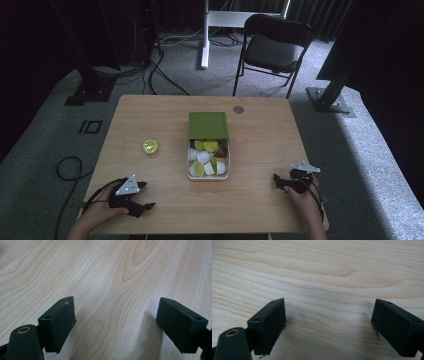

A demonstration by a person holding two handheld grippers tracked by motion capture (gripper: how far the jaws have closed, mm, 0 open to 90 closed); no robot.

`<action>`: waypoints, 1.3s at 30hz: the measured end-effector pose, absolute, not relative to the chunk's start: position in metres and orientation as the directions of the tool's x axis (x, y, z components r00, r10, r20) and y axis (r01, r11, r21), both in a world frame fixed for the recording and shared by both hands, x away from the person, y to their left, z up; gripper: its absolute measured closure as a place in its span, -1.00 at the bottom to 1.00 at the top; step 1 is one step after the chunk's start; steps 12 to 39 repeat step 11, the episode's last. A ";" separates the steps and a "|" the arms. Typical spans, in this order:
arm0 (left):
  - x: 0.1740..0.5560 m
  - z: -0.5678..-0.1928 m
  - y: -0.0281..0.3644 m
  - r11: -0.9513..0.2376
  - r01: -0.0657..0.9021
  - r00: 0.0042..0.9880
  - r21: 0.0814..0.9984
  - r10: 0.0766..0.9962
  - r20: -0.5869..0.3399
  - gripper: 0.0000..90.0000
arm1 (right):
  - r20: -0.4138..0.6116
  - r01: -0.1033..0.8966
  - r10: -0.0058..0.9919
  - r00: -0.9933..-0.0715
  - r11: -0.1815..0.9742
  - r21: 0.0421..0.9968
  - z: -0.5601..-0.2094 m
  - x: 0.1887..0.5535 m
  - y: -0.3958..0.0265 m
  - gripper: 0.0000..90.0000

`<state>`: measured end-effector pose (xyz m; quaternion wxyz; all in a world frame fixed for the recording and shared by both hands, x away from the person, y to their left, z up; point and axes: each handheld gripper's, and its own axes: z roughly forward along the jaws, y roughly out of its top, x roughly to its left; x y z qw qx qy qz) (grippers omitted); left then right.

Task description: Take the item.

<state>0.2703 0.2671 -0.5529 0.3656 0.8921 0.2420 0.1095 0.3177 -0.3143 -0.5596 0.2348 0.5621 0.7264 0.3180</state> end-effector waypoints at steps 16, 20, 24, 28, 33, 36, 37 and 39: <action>0.270 -0.553 0.267 -0.614 0.353 0.858 0.706 0.513 0.017 -0.62 | 0.016 0.667 0.966 -0.258 0.166 0.726 -0.560 0.318 -0.314 -0.73; 0.270 -0.553 0.267 -0.614 0.353 0.858 0.706 0.513 0.017 -0.62 | 0.016 0.667 0.966 -0.258 0.166 0.726 -0.560 0.318 -0.314 -0.73; 0.270 -0.553 0.267 -0.614 0.353 0.858 0.706 0.513 0.017 -0.62 | 0.016 0.667 0.966 -0.258 0.166 0.726 -0.560 0.318 -0.314 -0.73; 0.270 -0.553 0.267 -0.614 0.353 0.858 0.706 0.513 0.017 -0.62 | 0.016 0.667 0.966 -0.258 0.166 0.726 -0.560 0.318 -0.314 -0.73; 0.270 -0.553 0.267 -0.614 0.353 0.858 0.706 0.513 0.017 -0.62 | 0.016 0.667 0.966 -0.258 0.166 0.726 -0.560 0.318 -0.314 -0.73; 0.270 -0.553 0.267 -0.614 0.353 0.858 0.706 0.513 0.017 -0.62 | 0.016 0.667 0.966 -0.258 0.166 0.726 -0.560 0.318 -0.314 -0.73; 0.270 -0.553 0.267 -0.614 0.353 0.858 0.706 0.513 0.017 -0.62 | 0.016 0.667 0.966 -0.258 0.166 0.726 -0.560 0.318 -0.314 -0.73; 0.270 -0.553 0.267 -0.614 0.353 0.858 0.706 0.513 0.017 -0.62 | 0.016 0.667 0.966 -0.258 0.166 0.726 -0.560 0.318 -0.314 -0.73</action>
